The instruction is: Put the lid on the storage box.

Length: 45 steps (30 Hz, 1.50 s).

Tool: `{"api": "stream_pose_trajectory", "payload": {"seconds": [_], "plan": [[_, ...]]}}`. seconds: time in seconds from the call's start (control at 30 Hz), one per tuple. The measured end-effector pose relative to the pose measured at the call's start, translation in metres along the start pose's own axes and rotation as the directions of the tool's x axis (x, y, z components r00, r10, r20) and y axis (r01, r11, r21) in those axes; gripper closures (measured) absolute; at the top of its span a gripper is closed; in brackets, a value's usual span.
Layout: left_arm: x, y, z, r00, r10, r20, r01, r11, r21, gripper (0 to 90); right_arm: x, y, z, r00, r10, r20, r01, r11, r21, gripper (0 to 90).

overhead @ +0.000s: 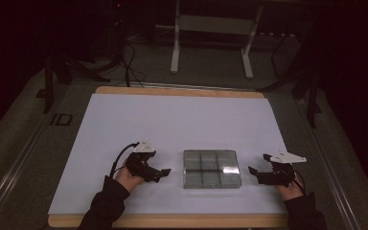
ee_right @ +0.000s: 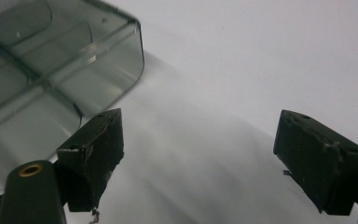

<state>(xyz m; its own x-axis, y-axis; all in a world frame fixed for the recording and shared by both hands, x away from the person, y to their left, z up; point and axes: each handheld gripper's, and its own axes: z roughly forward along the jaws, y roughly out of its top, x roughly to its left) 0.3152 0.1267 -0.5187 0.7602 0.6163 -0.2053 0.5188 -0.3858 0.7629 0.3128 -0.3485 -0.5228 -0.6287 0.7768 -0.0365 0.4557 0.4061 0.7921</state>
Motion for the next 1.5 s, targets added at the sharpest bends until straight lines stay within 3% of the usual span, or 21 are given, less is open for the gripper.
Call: {"api": "stream_pose_trajectory", "payload": {"seconds": [0.33,0.83,1.17,1.5], "plan": [[-0.006,-0.010,-0.006,0.9992,0.021,-0.034,-0.022,0.9998,-0.002,2.4,0.000,-0.012,-0.012,0.9993,0.000,0.037,0.001,1.000,-0.003,15.6],[-0.003,-0.028,-0.021,0.9970,0.000,-0.077,-0.001,1.0000,-0.009,2.4,-0.006,-0.026,-0.021,0.9964,0.033,0.078,-0.033,0.999,-0.006,15.5],[-0.003,-0.038,-0.018,0.9964,-0.007,-0.085,0.007,1.0000,0.002,2.4,-0.010,-0.030,-0.025,0.9929,0.047,0.109,-0.044,0.999,-0.022,15.3],[-0.002,-0.041,-0.020,0.9946,-0.021,-0.101,0.018,0.9994,-0.030,2.4,-0.010,-0.032,-0.026,0.9899,0.064,0.127,-0.059,0.997,-0.042,15.0]]}}
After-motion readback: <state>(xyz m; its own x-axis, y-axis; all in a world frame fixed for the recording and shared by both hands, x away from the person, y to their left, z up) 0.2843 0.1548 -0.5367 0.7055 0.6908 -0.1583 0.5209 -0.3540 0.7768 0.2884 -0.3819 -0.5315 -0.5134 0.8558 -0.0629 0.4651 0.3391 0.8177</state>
